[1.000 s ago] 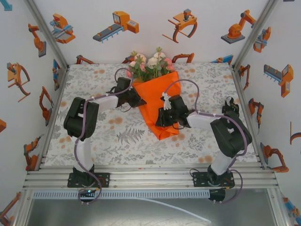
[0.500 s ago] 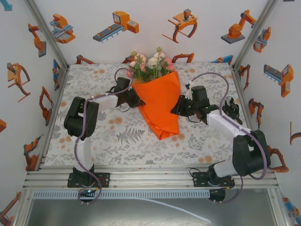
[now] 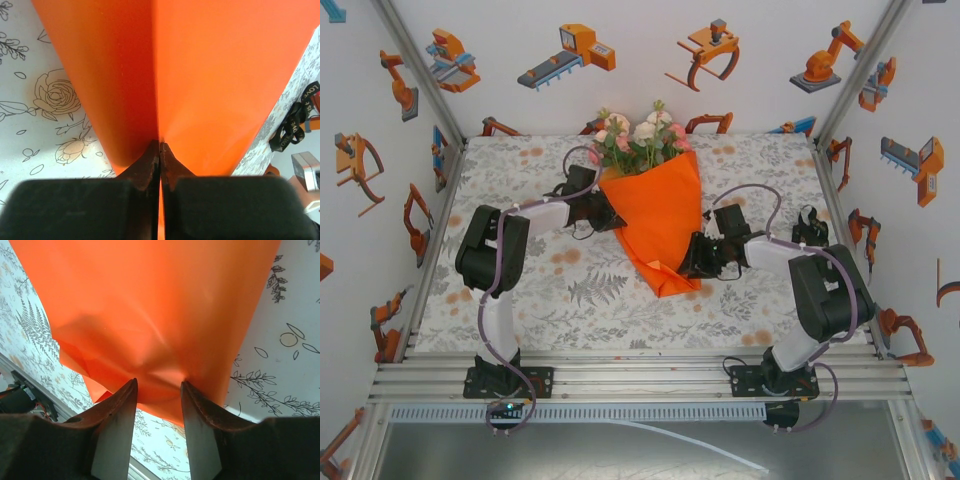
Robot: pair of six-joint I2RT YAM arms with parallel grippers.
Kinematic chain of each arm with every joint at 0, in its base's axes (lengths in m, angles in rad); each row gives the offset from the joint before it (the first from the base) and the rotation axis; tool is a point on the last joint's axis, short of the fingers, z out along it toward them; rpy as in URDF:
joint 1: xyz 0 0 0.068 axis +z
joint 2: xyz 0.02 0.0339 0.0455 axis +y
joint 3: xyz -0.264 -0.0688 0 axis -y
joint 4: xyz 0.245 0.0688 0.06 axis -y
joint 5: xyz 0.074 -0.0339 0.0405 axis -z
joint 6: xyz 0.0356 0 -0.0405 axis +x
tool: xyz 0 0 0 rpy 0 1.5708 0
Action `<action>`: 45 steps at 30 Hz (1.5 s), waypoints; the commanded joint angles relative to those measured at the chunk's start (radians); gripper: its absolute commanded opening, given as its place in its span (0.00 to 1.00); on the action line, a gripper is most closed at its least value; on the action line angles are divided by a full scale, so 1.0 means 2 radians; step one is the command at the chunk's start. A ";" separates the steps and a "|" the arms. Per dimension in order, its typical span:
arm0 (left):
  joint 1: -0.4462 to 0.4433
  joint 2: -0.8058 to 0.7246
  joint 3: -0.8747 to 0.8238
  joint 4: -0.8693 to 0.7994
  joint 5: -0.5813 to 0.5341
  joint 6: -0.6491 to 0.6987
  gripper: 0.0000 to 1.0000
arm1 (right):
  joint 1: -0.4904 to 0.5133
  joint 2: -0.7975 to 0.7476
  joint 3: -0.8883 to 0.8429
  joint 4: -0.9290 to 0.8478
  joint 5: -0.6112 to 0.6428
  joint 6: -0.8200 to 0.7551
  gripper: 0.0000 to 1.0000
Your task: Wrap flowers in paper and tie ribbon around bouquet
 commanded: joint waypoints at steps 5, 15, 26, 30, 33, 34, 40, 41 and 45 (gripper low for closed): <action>0.005 -0.086 0.010 -0.057 -0.027 0.031 0.27 | 0.002 0.005 0.012 -0.044 0.007 -0.039 0.41; -0.102 -0.099 0.038 -0.101 -0.022 -0.014 0.27 | 0.002 -0.018 -0.019 -0.017 -0.016 -0.083 0.49; -0.131 0.041 0.095 -0.186 0.137 0.011 0.16 | 0.023 -0.016 -0.016 -0.053 0.032 -0.141 0.48; -0.133 0.043 0.054 -0.198 0.154 0.025 0.14 | 0.023 -0.028 -0.016 -0.038 0.040 -0.117 0.48; -0.134 0.044 0.031 -0.206 0.153 0.043 0.13 | 0.023 -0.037 -0.007 -0.043 0.043 -0.109 0.49; -0.135 0.044 0.027 -0.207 0.149 0.051 0.13 | 0.023 -0.040 0.000 -0.047 0.039 -0.106 0.49; -0.136 0.050 0.019 -0.196 0.133 0.092 0.12 | -0.007 -0.023 0.038 -0.016 -0.023 -0.033 0.49; -0.137 0.050 0.017 -0.193 0.130 0.093 0.12 | -0.017 -0.011 0.041 -0.002 -0.034 -0.013 0.49; -0.135 0.047 0.012 -0.183 0.118 0.088 0.11 | -0.055 0.037 0.030 0.085 -0.073 0.068 0.48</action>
